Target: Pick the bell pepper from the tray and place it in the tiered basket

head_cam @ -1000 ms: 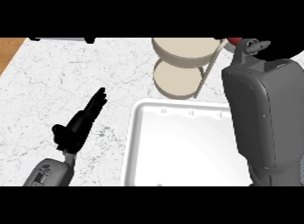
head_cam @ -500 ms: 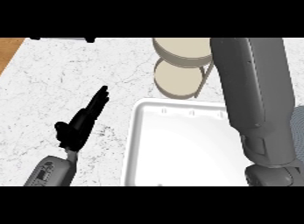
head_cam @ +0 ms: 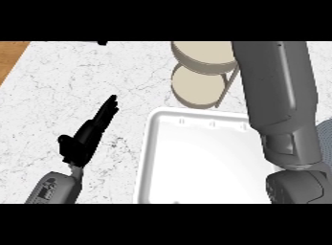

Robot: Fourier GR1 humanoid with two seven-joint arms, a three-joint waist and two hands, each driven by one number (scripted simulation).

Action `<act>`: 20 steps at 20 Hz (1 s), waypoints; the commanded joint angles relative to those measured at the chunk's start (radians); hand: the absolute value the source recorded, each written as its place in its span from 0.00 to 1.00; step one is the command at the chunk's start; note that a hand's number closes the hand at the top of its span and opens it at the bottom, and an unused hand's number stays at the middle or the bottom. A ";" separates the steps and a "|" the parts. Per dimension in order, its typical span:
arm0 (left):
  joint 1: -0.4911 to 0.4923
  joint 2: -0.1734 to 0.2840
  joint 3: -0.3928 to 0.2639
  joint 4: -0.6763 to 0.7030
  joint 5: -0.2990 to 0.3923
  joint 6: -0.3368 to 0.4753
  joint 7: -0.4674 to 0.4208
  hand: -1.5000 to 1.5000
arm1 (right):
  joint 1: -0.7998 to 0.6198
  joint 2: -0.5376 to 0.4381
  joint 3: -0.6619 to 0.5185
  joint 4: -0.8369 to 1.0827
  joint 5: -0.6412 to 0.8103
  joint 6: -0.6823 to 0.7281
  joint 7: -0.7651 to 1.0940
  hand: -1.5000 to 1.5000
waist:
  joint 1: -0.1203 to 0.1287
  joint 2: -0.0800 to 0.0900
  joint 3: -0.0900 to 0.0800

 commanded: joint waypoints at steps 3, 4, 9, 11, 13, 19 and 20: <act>-0.013 0.002 0.007 0.007 0.013 -0.021 0.008 0.50 | -0.037 0.005 -0.112 0.048 -0.137 -0.257 0.158 0.00 | 0.003 -0.003 0.000; 0.013 -0.022 -0.011 -0.003 -0.003 0.005 0.003 0.50 | -0.026 0.005 -0.128 0.046 -0.145 -0.300 0.132 0.00 | 0.001 -0.005 0.001; -0.023 -0.028 0.013 0.012 -0.010 0.027 0.005 0.50 | -0.069 0.005 -0.090 0.122 -0.071 -0.491 0.102 0.00 | -0.020 -0.009 -0.002; 0.001 0.000 0.025 0.023 -0.009 0.013 -0.003 0.50 | -0.096 0.005 -0.088 0.111 0.059 -0.501 0.167 0.00 | -0.041 -0.016 -0.003; 0.024 0.021 0.041 0.014 0.004 0.004 0.008 0.50 | -0.047 0.005 -0.081 0.094 0.187 -0.510 0.200 0.00 | -0.064 -0.025 -0.004; 0.060 -0.009 0.042 0.007 0.006 0.031 -0.015 0.50 | 0.008 0.002 -0.116 -0.080 0.461 -0.493 0.249 0.00 | -0.112 -0.044 -0.003; 0.066 0.005 0.048 -0.020 -0.004 0.048 -0.001 0.50 | 0.025 0.005 -0.114 -0.108 0.506 -0.504 0.261 0.00 | -0.102 -0.047 -0.003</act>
